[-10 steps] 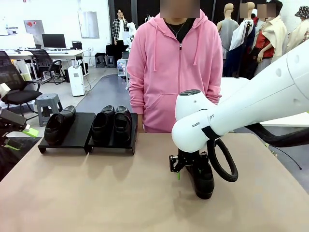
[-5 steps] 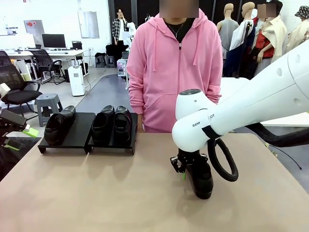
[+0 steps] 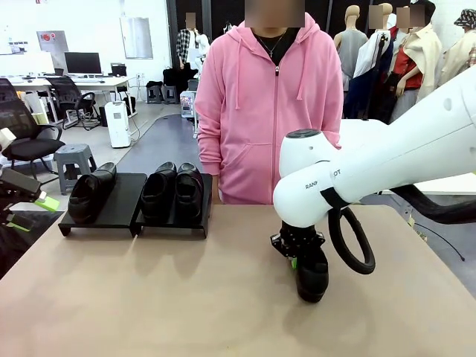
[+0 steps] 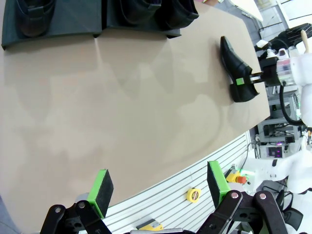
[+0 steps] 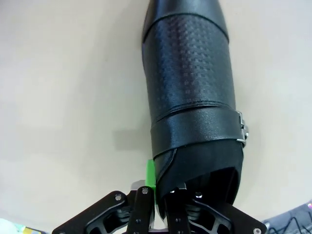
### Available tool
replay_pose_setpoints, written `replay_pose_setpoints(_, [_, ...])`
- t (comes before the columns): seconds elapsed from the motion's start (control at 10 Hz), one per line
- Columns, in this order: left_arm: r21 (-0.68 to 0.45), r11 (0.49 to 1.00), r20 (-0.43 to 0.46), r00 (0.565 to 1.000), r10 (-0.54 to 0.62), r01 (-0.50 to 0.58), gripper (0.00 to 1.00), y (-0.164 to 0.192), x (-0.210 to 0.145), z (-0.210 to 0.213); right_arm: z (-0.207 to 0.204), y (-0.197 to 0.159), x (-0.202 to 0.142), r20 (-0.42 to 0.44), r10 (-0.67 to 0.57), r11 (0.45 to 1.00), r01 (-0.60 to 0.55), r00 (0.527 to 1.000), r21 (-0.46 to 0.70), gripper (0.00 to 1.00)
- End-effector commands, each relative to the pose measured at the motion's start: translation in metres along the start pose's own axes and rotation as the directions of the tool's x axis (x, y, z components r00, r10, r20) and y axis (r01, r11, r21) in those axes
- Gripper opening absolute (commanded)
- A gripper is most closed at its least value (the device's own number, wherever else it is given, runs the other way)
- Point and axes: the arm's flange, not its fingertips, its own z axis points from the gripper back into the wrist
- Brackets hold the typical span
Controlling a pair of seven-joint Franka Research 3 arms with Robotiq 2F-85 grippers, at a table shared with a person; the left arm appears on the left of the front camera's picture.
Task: Organize the shoes by placing them on the stand.
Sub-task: Pick up one Shoe and place it in the middle of the table.
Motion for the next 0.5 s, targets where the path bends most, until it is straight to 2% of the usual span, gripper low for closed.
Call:
replay_pose_setpoints(0.0, [0.003,1.0,-0.005,1.0,-0.015,0.015,1.0,0.002,-0.002,0.002,0.041,-0.019,-0.021,0.053,-0.018,1.0,0.017,0.998,0.008,0.0])
replay_pose_setpoints(0.2, [0.003,1.0,-0.005,1.0,-0.015,0.015,1.0,0.002,-0.002,0.002,0.105,-0.031,-0.071,0.037,-0.044,0.997,0.046,0.998,-0.059,0.0])
replay_pose_setpoints(0.4, [0.003,1.0,-0.005,1.0,-0.015,0.015,1.0,0.002,-0.002,0.002,0.129,-0.033,-0.135,0.039,-0.033,0.996,0.036,0.999,-0.079,0.0])
